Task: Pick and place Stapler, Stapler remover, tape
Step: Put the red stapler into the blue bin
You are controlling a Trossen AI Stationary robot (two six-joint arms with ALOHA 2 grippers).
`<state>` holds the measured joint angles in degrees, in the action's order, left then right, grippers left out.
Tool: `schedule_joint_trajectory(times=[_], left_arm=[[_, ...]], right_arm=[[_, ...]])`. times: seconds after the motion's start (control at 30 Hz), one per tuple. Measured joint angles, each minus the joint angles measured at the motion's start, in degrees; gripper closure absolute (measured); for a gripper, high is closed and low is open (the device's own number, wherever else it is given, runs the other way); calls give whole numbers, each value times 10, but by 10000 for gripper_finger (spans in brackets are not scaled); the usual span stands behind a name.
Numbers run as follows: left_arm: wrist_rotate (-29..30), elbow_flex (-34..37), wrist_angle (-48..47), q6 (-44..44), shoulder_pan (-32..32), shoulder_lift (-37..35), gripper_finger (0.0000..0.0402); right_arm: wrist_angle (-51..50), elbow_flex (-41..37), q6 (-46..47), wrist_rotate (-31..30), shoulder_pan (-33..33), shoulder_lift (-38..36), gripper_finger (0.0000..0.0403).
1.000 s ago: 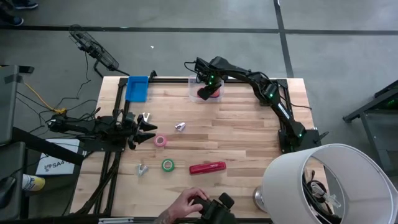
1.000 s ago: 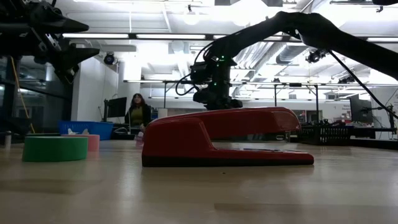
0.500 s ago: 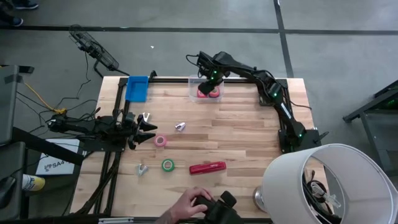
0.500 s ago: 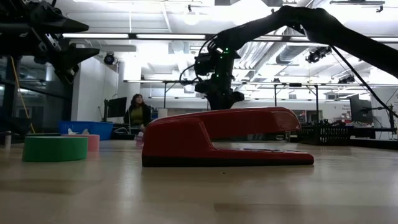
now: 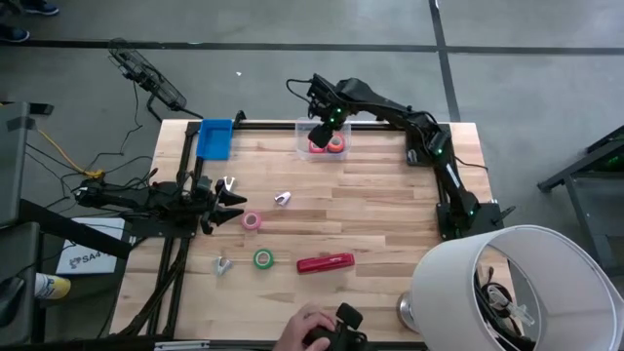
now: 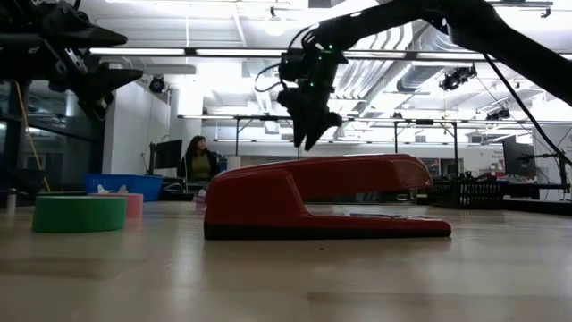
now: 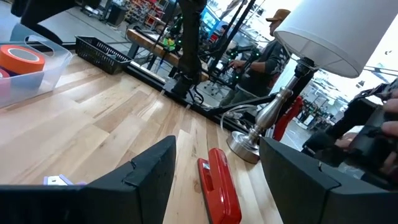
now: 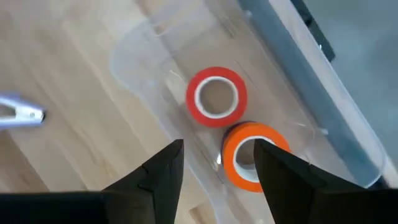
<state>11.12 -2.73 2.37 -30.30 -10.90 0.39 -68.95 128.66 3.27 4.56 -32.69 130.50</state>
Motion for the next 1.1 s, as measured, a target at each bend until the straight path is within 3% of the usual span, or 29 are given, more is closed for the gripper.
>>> schedule_joint_trajectory(times=[0.9,1.1], left_arm=[[0,0,-13,0,0,0,173],[0,0,-13,0,0,0,173]], right_arm=[[-74,-2,-208,33,154,-32,216],[-51,-65,-218,32,173,-79,212]])
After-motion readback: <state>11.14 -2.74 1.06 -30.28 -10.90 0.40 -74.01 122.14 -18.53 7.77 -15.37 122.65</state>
